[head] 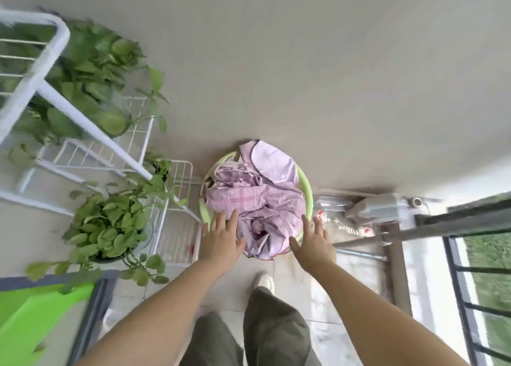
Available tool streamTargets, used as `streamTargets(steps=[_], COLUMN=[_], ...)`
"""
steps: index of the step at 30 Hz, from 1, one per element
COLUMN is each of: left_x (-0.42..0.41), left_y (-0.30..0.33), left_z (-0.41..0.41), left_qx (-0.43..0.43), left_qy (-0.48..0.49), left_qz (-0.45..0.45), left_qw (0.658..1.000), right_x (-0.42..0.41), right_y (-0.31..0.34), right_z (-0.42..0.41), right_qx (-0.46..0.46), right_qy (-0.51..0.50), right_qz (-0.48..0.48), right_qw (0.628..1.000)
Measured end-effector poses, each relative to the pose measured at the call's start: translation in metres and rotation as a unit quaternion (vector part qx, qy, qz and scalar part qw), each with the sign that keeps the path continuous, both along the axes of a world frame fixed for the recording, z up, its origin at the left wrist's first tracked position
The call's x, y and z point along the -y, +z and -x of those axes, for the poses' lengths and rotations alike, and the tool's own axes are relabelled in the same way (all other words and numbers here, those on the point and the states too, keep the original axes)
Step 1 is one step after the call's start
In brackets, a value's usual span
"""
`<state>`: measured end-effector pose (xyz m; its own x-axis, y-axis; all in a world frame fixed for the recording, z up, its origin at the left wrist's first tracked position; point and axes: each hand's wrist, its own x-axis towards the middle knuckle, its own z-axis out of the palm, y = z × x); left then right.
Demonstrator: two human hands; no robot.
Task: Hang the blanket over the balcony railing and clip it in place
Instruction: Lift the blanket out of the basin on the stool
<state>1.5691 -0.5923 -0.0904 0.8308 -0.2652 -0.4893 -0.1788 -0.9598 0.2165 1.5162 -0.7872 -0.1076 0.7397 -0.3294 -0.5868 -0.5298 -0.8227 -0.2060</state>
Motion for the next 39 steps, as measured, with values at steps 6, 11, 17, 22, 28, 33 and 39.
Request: streamTargets(steps=[6,11,17,22,28,33,39], left_x=[0.006,0.001,0.008,0.021,0.028,0.042,0.048], left_y=[-0.076,-0.142,-0.17,-0.122,-0.002,0.127,0.234], left_z=[-0.087,-0.13,-0.148,-0.162,-0.176,-0.178,-0.155], left_qx=[0.004,-0.042,0.037,0.04,0.098,0.221,0.279], left_qy=[-0.008,-0.084,-0.068,-0.018,0.053,-0.011,-0.033], left_qz=[-0.047,-0.125,-0.1,-0.02,0.126,0.2,0.374], left_qw=[0.999,0.988,0.992,0.999,0.986,0.954,0.884], right_x=[0.014,0.001,0.008,0.023,0.029,0.056,0.06], right_y=[-0.077,-0.139,-0.167,-0.141,-0.042,0.075,0.189], right_z=[-0.076,-0.102,-0.109,-0.125,-0.123,-0.11,-0.086], right_qx=[-0.04,-0.095,-0.034,0.04,0.155,0.282,0.44], right_qy=[-0.078,-0.093,-0.132,-0.281,-0.285,-0.281,-0.328], right_qz=[-0.095,-0.077,-0.012,-0.1,-0.179,-0.281,-0.346], right_qw=[0.992,0.988,0.991,0.954,0.929,0.873,0.761])
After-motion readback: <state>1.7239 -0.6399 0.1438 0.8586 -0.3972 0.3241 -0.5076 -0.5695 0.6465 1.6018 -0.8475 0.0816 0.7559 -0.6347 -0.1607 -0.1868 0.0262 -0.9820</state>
